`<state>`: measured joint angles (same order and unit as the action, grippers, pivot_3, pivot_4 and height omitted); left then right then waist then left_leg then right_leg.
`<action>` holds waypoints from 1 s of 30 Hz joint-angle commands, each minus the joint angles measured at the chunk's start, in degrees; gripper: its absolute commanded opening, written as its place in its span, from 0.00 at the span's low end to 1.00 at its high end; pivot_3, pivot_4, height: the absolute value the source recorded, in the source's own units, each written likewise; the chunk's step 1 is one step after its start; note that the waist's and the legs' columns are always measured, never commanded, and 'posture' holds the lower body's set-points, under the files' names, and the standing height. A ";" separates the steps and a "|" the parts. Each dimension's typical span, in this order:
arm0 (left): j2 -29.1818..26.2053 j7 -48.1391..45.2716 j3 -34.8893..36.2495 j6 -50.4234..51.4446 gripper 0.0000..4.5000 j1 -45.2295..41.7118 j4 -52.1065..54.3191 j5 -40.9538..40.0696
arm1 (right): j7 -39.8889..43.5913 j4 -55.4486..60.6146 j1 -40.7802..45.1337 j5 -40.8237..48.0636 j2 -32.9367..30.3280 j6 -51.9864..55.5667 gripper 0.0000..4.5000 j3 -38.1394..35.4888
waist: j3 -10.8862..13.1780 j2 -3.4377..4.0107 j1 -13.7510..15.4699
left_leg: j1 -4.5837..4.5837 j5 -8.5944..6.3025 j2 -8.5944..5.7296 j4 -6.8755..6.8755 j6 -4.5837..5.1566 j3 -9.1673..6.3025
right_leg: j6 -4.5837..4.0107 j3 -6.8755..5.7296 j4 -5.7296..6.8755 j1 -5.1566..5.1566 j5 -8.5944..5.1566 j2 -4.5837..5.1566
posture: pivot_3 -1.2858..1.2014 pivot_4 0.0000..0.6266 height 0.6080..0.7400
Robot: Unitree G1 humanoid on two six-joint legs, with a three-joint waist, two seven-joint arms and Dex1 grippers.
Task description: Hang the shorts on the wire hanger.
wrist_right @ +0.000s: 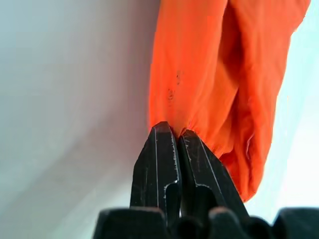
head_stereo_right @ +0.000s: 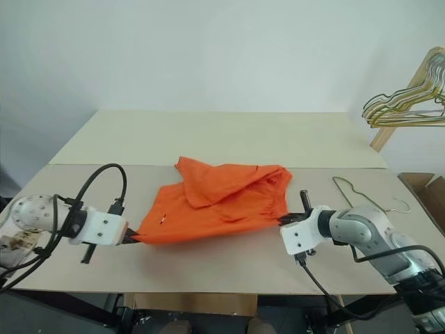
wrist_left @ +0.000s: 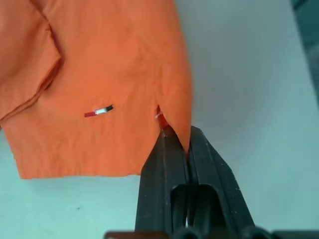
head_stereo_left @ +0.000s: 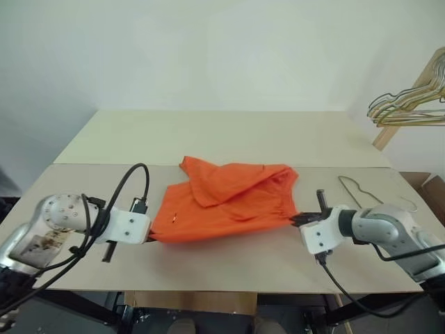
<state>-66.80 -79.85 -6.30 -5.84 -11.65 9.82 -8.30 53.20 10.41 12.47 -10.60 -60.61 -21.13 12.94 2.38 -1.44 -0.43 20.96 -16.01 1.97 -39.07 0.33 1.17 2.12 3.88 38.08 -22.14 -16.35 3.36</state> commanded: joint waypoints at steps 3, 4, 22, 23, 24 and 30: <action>2.31 -0.93 0.39 0.11 0.00 -4.13 -0.47 -1.86 | 3.99 -1.17 7.13 7.24 3.39 3.32 0.01 -1.87 | 0.00 0.00 -0.40 | -0.09 0.00 0.03 0.00 0.00 0.05 | 0.00 0.01 0.00 0.05 0.00 -0.03 | 0.53 0.00 1.00; 5.05 1.34 -0.56 0.52 0.00 -7.91 -2.93 -0.13 | 3.72 -4.99 11.68 6.56 6.09 4.31 0.01 -0.98 | 0.00 -0.01 -0.49 | -0.09 0.00 0.04 -0.01 0.00 0.06 | -0.02 0.03 0.01 0.04 0.01 -0.05 | 0.53 0.00 1.00; 34.68 104.73 -5.67 -8.14 0.00 -88.01 -81.72 33.54 | -89.27 -75.47 79.93 -19.69 33.10 -8.38 0.01 -0.11 | -0.08 -0.19 -2.11 | 2.54 0.95 -0.37 0.45 -1.61 -0.37 | 0.06 0.09 1.31 -3.57 0.34 0.47 | 0.52 0.00 1.00; 34.71 105.21 -5.84 -9.99 0.00 -88.33 -81.90 33.80 | -91.40 -75.84 80.04 -20.80 32.62 -10.21 0.01 0.59 | -0.10 -0.20 -2.10 | 2.49 0.94 -0.52 0.79 -1.62 -0.30 | 0.07 0.09 1.29 -3.70 0.34 0.63 | 0.52 0.00 1.00; 34.90 104.92 -5.97 -12.14 0.00 -87.96 -81.85 33.88 | -92.09 -76.28 79.48 -21.90 32.25 -11.59 0.01 1.54 | -0.10 -0.20 -2.07 | 2.37 0.94 -0.74 1.17 -1.62 -0.26 | 0.07 0.08 1.19 -3.72 0.33 0.83 | 0.53 0.00 1.00; 35.99 85.04 -6.43 -24.24 0.00 -72.70 -74.24 29.73 | -84.05 -79.08 67.61 -26.85 28.74 -18.51 0.01 8.23 | -0.27 -0.18 -2.03 | 1.73 0.89 -1.11 1.17 -1.52 0.23 | 0.25 -0.05 -0.08 -2.30 0.26 1.09 | 0.53 0.00 1.00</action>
<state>-30.57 10.49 -12.47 -26.63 -86.41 -67.71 23.00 -32.45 -68.17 81.25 -36.27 -29.81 -37.55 20.29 2.11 -1.62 -2.46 22.51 -15.09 0.85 -37.89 -1.15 1.39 2.56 3.82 37.71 -24.12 -16.03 4.45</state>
